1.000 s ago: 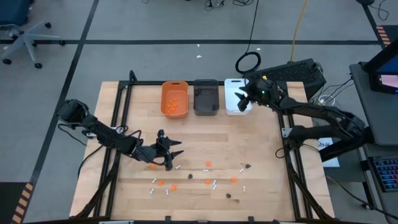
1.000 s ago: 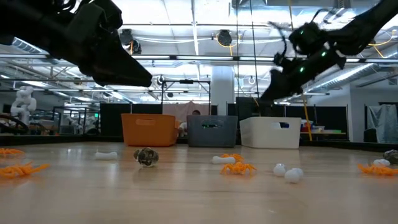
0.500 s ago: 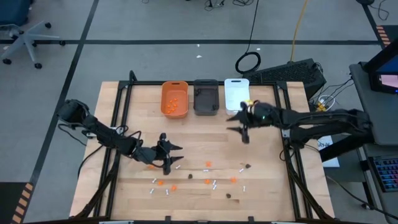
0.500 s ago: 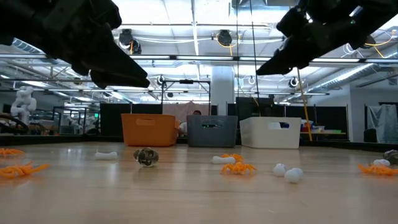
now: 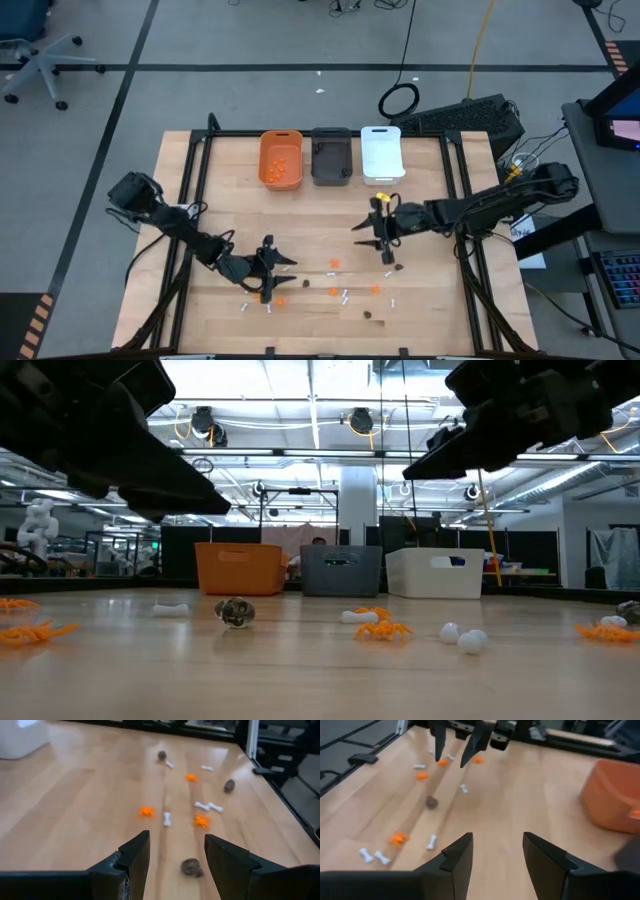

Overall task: Sort Halloween decoration
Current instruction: Put the orange spider toy into the orange bin

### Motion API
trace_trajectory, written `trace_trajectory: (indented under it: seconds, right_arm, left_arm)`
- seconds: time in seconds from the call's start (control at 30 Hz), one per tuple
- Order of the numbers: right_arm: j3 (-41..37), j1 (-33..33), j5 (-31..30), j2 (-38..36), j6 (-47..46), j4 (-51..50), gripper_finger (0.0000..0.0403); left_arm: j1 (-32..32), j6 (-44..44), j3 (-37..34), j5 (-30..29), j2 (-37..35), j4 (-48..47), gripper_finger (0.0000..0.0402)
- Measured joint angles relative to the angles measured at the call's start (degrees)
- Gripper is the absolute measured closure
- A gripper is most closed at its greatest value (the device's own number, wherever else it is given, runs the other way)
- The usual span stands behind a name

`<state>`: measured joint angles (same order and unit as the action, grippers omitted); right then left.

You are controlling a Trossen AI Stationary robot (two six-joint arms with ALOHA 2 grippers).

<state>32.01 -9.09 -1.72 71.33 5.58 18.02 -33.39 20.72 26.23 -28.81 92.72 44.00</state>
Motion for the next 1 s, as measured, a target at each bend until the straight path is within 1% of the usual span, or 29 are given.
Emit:
trace_trajectory:
  seconds: [0.17, 0.33, 0.47, 0.57, 0.67, 0.77, 0.93, 1.0]
  right_arm:
    - [-0.02, -3.31, 0.00, 7.35, -1.95, 5.85, 0.0246]
    - [0.00, -5.76, 0.02, 13.49, -4.44, 12.41, 0.0246]
    - [0.00, -7.48, -0.01, 17.17, -6.36, 16.06, 0.0246]
    - [0.00, -8.61, -0.38, 19.32, -7.81, 18.38, 0.0246]
    - [0.00, -9.82, -2.59, 21.12, -9.31, 19.28, 0.0246]
    - [0.00, -10.86, -4.55, 22.94, -10.60, 20.17, 0.0246]
    - [0.01, -11.46, -4.64, 25.65, -11.34, 23.92, 0.0246]
    - [0.02, -11.46, -4.61, 25.99, -11.25, 24.61, 0.0246]
  left_arm:
    - [-1.56, -0.24, 3.75, -0.01, 4.74, 0.23, 0.0210]
    - [-1.74, -2.02, 8.09, -0.01, 8.12, -0.18, 0.0210]
    - [-1.79, -2.84, 10.60, -1.32, 9.12, -3.66, 0.0210]
    - [-1.77, 0.41, 12.11, -3.13, 9.12, -9.54, 0.0210]
    - [-1.74, 3.84, 12.59, -4.01, 9.19, -15.50, 0.0210]
    - [-1.98, 9.26, 12.62, -6.01, 9.19, -20.34, 0.0210]
    - [-3.06, 15.94, 12.62, -8.86, 9.19, -25.39, 0.0210]
    - [-3.79, 16.87, 12.62, -9.80, 9.19, -26.87, 0.0210]
